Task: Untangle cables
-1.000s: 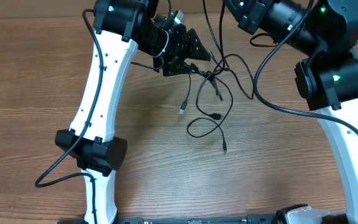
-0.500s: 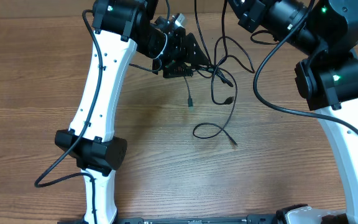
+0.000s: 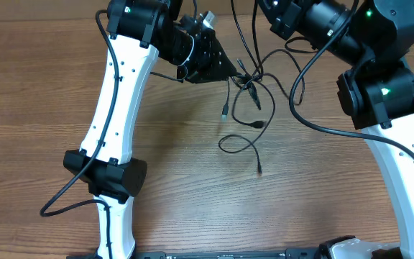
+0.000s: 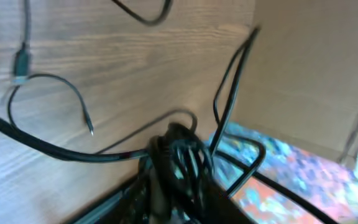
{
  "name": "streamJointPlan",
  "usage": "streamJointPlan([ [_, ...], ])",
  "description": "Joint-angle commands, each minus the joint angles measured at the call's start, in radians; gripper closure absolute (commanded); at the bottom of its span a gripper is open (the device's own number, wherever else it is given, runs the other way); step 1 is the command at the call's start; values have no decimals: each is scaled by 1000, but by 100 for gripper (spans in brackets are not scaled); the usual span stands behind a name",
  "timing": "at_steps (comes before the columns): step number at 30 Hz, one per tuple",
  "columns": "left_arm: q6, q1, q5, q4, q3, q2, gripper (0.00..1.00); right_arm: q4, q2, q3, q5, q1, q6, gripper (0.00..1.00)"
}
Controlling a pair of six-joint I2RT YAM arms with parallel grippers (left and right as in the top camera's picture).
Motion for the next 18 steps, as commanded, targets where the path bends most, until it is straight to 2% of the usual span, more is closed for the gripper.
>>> streamJointPlan([
  [1,17,13,-157,3,0,3,55,-11,-3,14,14,4,-5,96],
  [3,14,16,-153,-13,0,3,52,-23,-3,14,14,4,-5,96],
  [11,18,5,65,-18,0,3,51,-29,-3,14,14,4,-6,96],
  [18,15,4,6,-15,0,3,56,-28,-3,14,14,4,-5,96],
])
